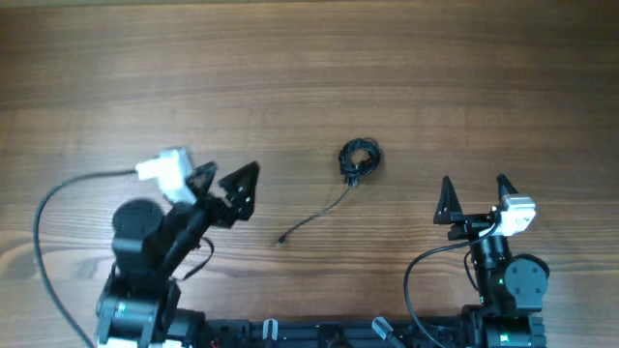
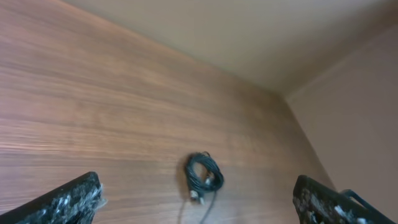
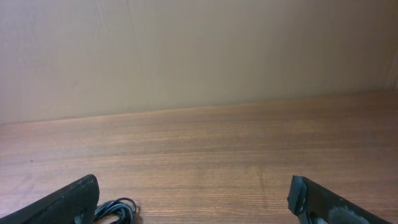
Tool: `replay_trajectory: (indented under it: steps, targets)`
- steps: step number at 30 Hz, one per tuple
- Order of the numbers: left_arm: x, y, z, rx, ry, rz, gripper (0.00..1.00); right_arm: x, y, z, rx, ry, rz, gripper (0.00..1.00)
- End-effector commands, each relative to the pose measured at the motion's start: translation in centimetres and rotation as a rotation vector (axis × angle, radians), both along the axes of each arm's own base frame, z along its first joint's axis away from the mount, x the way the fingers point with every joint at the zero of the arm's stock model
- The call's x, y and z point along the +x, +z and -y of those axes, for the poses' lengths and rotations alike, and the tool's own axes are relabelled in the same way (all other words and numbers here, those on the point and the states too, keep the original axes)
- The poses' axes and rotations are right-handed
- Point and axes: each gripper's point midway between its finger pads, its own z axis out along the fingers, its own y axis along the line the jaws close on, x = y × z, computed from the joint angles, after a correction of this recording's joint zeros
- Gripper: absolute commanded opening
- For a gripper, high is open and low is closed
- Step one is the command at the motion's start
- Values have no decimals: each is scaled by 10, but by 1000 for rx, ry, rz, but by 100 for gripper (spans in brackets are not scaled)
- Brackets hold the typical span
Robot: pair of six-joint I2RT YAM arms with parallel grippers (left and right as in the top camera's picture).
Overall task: Untangle cables
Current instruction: 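Reach the left gripper to the coiled black cable and grasp it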
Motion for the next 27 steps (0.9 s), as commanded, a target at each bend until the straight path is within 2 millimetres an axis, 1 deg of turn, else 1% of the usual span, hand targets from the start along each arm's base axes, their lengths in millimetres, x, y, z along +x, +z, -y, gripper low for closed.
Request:
replay_trajectory:
  steps: [1,2,3,4,5,6,7,8,9,10,11,12,13,14,15,16,17,18,19,21,23,25,27]
  targets:
    - [20,10,33,14,-86,-51,99,-1,2,-4,-15,21,12,100]
    - [30,6,45,40,-97,-84,100,-1,2,-4,-14,21,12,100]
    - [36,4,52,54,-103,-99,100,-1,2,-4,-14,21,12,100]
    - [44,1,64,72,-122,-110,100,-1,2,-4,-14,21,12,100]
    - [54,1,81,68,-155,-94,100,-1,2,-4,-14,21,12,100]
    - [60,3,91,59,-172,-69,100,-1,2,-4,-14,21,12,100]
    - [68,-6,108,58,-205,-62,100,-1,2,-4,-15,21,12,100]
    - [70,-19,113,70,-215,-93,100,-1,2,-4,-15,21,12,100]
    - [80,-31,121,73,-222,-99,99,-1,2,-4,-15,21,12,100]
    - [83,-36,122,77,-219,-104,100,-1,2,-4,-15,21,12,100]
    - [87,-45,125,81,-221,-119,100,-1,2,-4,-14,21,12,100]
    - [90,-56,128,91,-223,-139,100,-1,2,-4,-14,21,12,100]
    - [94,-74,130,114,-218,-169,98,-1,2,-4,-15,21,12,100]
    - [98,-91,130,171,-216,-175,88,-1,2,-4,-15,21,12,100]
    - [107,-116,130,243,-178,-187,84,-1,2,-4,-14,21,12,100]
    - [109,-124,132,257,-171,-193,80,-1,2,-4,-15,21,12,100]
    - [108,-134,138,268,-179,-198,77,-1,2,-4,-14,21,12,100]
    - [105,-143,149,274,-202,-200,73,-1,2,-4,-15,21,12,100]
    - [103,-149,154,284,-194,-207,71,-1,2,-4,-15,21,12,100]
    - [103,-163,154,335,-113,-215,68,-1,2,-4,-15,21,12,100]
    - [100,-165,166,345,-128,-204,65,-1,2,-4,-14,21,12,100]
    - [105,-169,172,357,-122,-202,59,-1,2,-4,-15,21,12,100]
    - [116,-181,178,356,-95,-230,55,-1,2,-4,-15,21,12,100]
